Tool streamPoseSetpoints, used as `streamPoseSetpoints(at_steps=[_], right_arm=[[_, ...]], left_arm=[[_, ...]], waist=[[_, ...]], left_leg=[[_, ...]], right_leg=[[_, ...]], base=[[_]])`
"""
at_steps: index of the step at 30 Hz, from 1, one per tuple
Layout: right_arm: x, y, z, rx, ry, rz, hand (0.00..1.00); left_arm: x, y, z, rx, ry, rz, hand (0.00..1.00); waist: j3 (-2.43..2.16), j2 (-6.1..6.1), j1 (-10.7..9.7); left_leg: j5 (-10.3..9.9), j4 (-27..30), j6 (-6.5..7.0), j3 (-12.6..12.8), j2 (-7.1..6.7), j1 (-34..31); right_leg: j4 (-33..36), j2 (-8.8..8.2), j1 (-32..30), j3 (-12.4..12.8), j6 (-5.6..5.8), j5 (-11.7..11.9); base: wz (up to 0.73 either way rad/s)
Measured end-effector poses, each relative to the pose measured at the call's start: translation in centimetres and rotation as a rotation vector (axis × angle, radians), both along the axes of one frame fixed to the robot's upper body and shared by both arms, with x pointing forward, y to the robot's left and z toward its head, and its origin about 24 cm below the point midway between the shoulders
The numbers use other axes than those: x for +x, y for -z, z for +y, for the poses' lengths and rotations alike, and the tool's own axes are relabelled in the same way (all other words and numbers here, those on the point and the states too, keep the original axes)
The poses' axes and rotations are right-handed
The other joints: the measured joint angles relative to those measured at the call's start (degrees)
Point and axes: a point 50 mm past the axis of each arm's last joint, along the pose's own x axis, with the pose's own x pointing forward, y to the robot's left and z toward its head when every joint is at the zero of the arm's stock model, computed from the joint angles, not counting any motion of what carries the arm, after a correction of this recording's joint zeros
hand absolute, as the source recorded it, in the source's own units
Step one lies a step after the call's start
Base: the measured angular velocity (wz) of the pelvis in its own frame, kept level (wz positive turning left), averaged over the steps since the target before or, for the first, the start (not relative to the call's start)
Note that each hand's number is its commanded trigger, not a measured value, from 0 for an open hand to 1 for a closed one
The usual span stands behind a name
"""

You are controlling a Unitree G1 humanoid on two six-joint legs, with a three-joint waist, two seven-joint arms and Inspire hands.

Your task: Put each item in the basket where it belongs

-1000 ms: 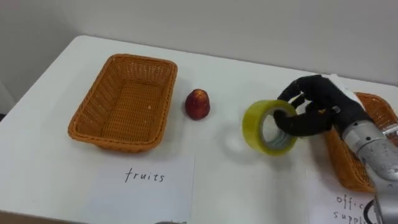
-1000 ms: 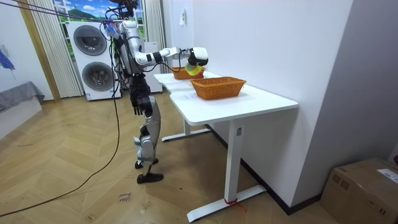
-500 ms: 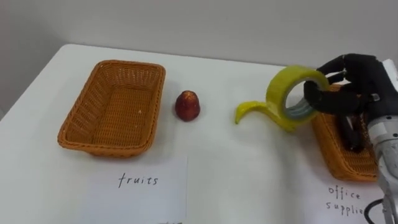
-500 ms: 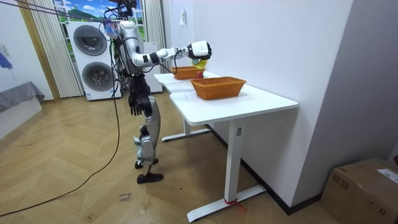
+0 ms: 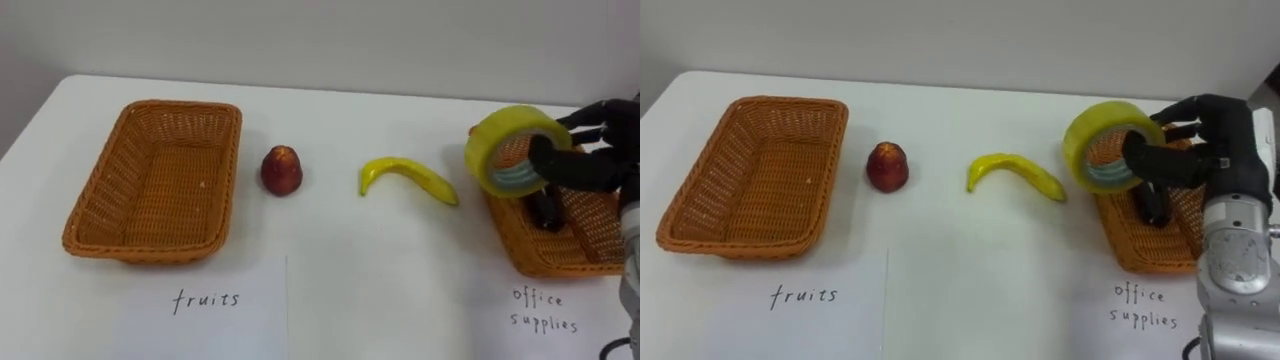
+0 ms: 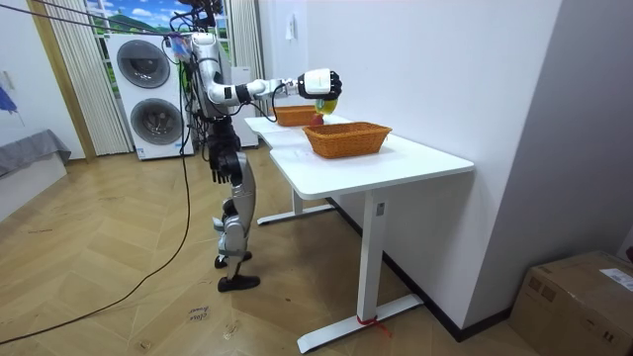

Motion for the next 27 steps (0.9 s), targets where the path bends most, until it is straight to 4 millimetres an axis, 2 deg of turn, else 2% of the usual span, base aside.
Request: streamPoseSetpoints(at_steps=[10,18,24,27], right_arm=[[-0.7,0.9,-0.6,0.003,0.066,0.021,1.0],[-1.2,0.9,-1.5,0.007,0.13,0.004,1.0],[-1.3,0.8,-1.7,0.006,0.143,-0.001,1.0],[-1.3,0.8,-1.7,0.006,0.143,-0.001,1.0]], left_arm=[[-0.1,0.0,-0.1,-0.003,0.0,0.006,0.0],[-0.2,0.0,-0.1,-0.003,-0.002,0.011,0.0],[-0.2,0.0,0.0,-0.003,-0.005,0.015,0.0],[-0.2,0.0,0.0,-0.003,-0.005,0.014,0.0]], waist=[[-0.05,0.22,-0.33],[-0.13,0.29,-0.36],[-0.54,0.73,-0.45],[-0.54,0.77,-0.5]], left_leg=[[0.0,-0.4,0.0,0.1,0.02,0.48],[0.0,-0.42,0.0,0.21,0.0,0.48],[0.0,-0.34,0.0,0.33,0.01,0.02],[0.0,-0.4,0.0,0.32,0.03,-0.02]], right_leg=[[0.08,0.13,0.1,0.35,0.02,0.01],[0.12,0.12,-0.01,0.49,0.01,0.01],[0.12,0.14,-0.46,0.55,0.01,0.01],[0.11,0.16,-0.46,0.53,0.01,0.01]], base=[[-0.01],[0.0],[0.0],[0.0]])
